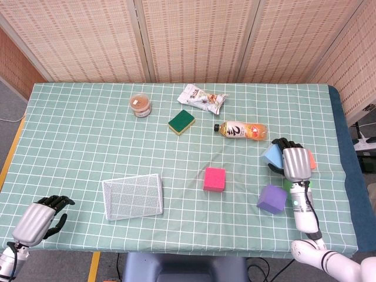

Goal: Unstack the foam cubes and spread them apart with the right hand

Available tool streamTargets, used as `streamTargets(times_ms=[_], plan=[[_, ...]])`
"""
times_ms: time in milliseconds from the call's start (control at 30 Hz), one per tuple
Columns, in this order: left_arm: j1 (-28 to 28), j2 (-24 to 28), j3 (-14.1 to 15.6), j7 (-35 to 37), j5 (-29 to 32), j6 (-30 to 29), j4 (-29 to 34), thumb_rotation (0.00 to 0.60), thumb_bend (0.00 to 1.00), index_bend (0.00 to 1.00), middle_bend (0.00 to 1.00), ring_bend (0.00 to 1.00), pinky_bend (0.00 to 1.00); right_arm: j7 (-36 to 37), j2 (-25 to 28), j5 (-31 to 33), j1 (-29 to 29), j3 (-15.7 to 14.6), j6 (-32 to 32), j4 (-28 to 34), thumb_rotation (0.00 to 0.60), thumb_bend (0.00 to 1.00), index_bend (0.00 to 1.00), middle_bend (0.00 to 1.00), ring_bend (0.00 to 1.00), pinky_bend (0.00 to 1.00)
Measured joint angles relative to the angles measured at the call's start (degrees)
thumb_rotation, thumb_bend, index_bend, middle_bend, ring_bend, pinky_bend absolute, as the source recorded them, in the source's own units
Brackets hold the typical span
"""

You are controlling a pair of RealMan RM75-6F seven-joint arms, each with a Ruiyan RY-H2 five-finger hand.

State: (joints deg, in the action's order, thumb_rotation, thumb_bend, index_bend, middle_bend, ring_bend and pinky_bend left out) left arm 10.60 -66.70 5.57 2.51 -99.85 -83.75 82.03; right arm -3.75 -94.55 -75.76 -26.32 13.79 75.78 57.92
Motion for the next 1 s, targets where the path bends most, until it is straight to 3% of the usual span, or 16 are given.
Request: streamTargets(times_ms=[167,300,433,633,767,1000], plan=[[0.18,-0.08,0.16,-0.21,-0.07,0.42,0.1,0.6,0.54,0.36,0.36,0.35,0.5,9.16,2.91,-1.81,-0.09,-1.27,-3.09,0.22,0.6,0.07,0.16,0.11,0.04,0.36],[0.07,0.02,0.12,0.0,-0.13,-0.06,0.1,0.6,0.54,0.36,0.36,0.35,0.5,13.57,5.02,-4.45,-0.13,-3.39,-4.89,-0.1,0.6,0.06,0.01,0.0,0.0,0.19],[-0.11,0.13,-0.05,0.52,0.08,-0.55,-0.02,0.6,0.54,0.36,0.36,0.35,0.5,13.38,6.2,-5.05,0.83,-4.16,-3.93,1.51,0.6,0.06,0.0,0.0,0.0,0.15],[-0.22,0.31,-0.21,1.3,0.11,-1.13,-0.22,0.6,0.54,0.37,0.36,0.35,0.5,6.98,10.86,-5.21,4.85,-5.9,-0.24,11.27,0.6,0.06,0.0,0.0,0.0,0.15],[-0.36,0.31,-0.44,1.64,0.48,-1.37,-0.47,0.6,0.54,0.37,0.36,0.35,0.5,1.36,14.97,-7.81,10.04,-8.86,7.33,19.74,0.6,0.06,0.0,0.0,0.0,0.15],[-0.44,0.16,-0.42,1.16,-0.07,-1.86,-0.38,0.6,0.54,0.37,0.36,0.35,0.5,-1.23,20.09,-12.52,19.81,-12.66,20.99,24.9,0.6,0.06,0.0,0.0,0.0,0.15]])
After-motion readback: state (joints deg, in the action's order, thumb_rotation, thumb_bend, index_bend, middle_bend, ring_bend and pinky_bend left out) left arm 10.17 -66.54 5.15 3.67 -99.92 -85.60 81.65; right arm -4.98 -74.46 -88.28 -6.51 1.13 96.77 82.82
